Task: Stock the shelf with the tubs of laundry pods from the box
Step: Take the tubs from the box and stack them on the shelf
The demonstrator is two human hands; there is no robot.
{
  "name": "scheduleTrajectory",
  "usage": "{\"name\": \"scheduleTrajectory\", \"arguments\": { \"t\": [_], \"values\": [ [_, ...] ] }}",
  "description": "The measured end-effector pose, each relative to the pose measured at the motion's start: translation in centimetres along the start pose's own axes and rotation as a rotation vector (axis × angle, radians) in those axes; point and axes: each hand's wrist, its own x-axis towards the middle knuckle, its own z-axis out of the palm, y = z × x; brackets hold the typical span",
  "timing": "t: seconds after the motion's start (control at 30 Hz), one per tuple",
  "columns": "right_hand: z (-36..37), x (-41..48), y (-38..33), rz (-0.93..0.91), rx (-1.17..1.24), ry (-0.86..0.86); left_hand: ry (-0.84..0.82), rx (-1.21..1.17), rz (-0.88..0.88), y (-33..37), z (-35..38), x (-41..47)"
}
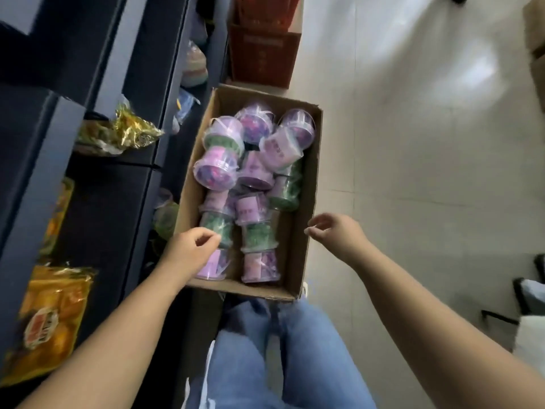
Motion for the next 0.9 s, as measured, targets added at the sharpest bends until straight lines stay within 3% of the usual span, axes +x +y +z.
{"name": "scheduleTrajectory", "arguments": {
  "t": [0.17,0.37,0.63,0.9],
  "values": [
    [4.8,8.1,1.1,0.094,0.077,-0.152,-0.082,-0.035,-0.281,-4.1,3.6,5.8],
    [10.6,16.7,2.5,0.208,0.160,-0.300,-0.125,-0.063,-0.474,-8.5,7.8,10.7],
    [15.5,20.2,4.7,0.478,0.340,-0.494,-0.429,-0.128,-0.647,-11.2,14.3,13.1],
    [19.5,20.4,7.1,0.444,0.493,-0.492,-0.366,-0.319,-0.829,-12.5,16.4,14.1]
  ]
}}
